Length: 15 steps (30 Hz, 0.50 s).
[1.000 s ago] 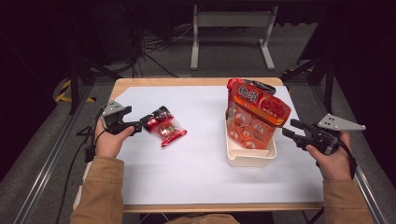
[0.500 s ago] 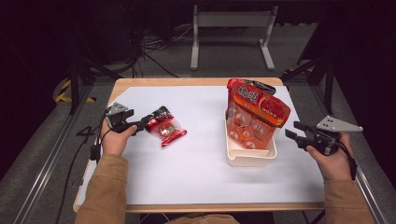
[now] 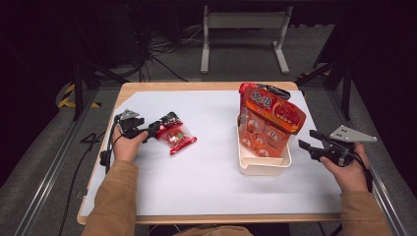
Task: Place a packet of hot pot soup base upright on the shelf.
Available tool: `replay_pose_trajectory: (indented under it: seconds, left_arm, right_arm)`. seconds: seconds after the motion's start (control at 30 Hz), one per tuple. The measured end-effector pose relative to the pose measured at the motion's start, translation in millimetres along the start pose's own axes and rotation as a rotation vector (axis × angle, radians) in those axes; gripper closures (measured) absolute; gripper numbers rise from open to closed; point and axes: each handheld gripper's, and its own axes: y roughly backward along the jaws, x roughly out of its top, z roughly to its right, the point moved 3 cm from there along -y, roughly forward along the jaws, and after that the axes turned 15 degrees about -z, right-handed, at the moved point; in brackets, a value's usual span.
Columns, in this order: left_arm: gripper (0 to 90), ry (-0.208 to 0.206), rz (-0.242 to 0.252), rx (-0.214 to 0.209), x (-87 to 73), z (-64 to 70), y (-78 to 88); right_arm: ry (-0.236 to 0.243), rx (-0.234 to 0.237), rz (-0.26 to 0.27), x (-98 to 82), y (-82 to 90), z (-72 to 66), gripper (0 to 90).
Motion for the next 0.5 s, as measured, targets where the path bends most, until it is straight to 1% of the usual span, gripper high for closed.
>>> replay_pose_trajectory:
  seconds: [0.07, 0.1, 0.13, 0.17, 0.2, 0.27, 0.3, 0.37, 0.5]
  left_arm:
    - [22.2, -0.006, -0.003, 0.003, -0.1, -1.3, -2.1]
    - [22.1, 0.009, -0.012, -0.001, -0.9, -1.8, -6.2]
    - [22.0, 0.009, -0.012, -0.001, -0.9, -1.8, -6.2]
    - [22.0, 0.019, -0.021, -0.006, -1.6, -1.8, -8.5]
    - [21.9, 0.016, -0.028, -0.003, -1.7, -2.9, -9.9]
    - [21.8, 0.025, -0.041, -0.006, -1.7, -2.1, -11.5]
    - [21.9, 0.023, -0.042, -0.002, -1.6, -2.1, -11.9]
    - [22.8, 0.015, -0.048, -0.008, -1.5, -1.6, -12.2]
    - [29.3, -0.007, -0.060, -0.018, -1.9, 0.7, -13.0]
  right_arm:
    - [0.002, 0.000, -0.008, -1.4, 0.0, -0.5, 40.7]
    - [0.002, 0.000, -0.010, -2.0, 0.1, -0.9, 40.7]
    - [0.002, 0.000, -0.010, -2.0, 0.1, -0.9, 40.7]
    - [0.003, -0.001, -0.012, -2.6, 0.2, -1.1, 40.7]
    - [0.002, 0.000, -0.015, -3.4, 0.3, -1.4, 40.7]
    - [0.003, 0.000, -0.016, -4.1, 0.0, -1.7, 40.7]
    - [0.000, 0.000, -0.019, -4.5, 0.0, -2.0, 40.6]
    - [0.003, 0.001, -0.021, -4.8, -0.4, -2.1, 40.5]
    - [0.008, 0.003, -0.025, -4.6, -1.4, -2.6, 40.4]
